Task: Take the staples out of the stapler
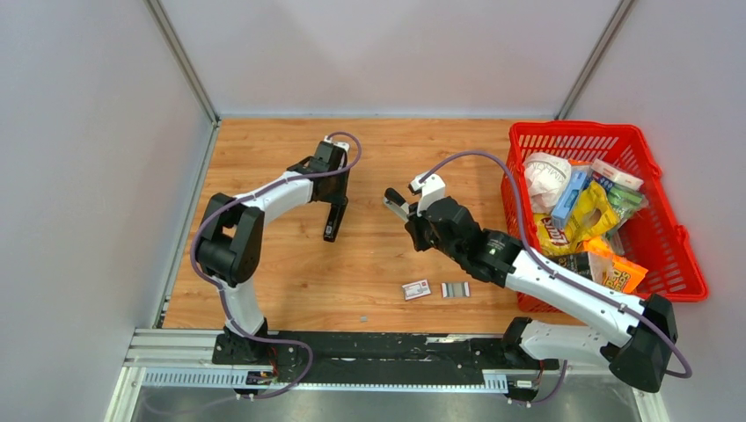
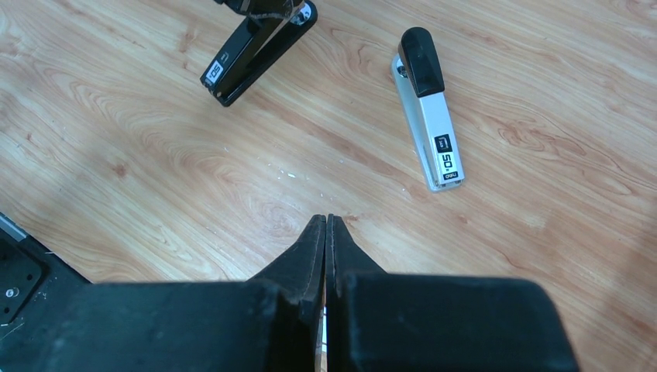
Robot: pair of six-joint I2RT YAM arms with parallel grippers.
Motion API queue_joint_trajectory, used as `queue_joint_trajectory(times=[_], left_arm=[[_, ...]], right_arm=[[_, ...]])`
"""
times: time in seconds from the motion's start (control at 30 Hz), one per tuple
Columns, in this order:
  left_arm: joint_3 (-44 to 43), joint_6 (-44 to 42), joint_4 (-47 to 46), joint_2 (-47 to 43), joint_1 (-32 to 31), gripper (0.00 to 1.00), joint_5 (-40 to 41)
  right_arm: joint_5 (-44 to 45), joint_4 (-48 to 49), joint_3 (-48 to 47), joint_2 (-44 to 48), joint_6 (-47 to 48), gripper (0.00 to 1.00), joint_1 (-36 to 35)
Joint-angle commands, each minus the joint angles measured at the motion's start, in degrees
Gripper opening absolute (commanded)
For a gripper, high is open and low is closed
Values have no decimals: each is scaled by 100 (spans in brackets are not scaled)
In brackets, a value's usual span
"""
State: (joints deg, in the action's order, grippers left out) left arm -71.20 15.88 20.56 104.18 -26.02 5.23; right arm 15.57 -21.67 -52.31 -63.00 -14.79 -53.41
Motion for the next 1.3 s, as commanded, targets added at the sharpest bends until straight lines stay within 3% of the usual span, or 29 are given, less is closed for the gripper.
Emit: queue_joint_trajectory(times=[0.0,0.13,0.23,0.37,0.8,1.03,1.27], left_arm=[[-491,-147,-34,93,150,0,39],[-597,-103,36,199,220,1,-31],[-509,-85,1,155,229,23,-5],[-439,-85,19,59,238,40,83],[-526,-296,265,-530,238,69,276],[-527,143,458,-890,168,70,-408],[-904,846,774,-838,-447,71,-488]], right_arm=[[104,-4,-68,139,-33,0,32],[95,-21,-77,139,-77,1,32],[113,-30,-68,148,-103,8,32],[86,-30,-68,130,-112,14,32],[112,-65,-86,209,-139,38,32],[464,-293,-182,280,-16,52,32],[938,-619,-341,385,-165,71,190]])
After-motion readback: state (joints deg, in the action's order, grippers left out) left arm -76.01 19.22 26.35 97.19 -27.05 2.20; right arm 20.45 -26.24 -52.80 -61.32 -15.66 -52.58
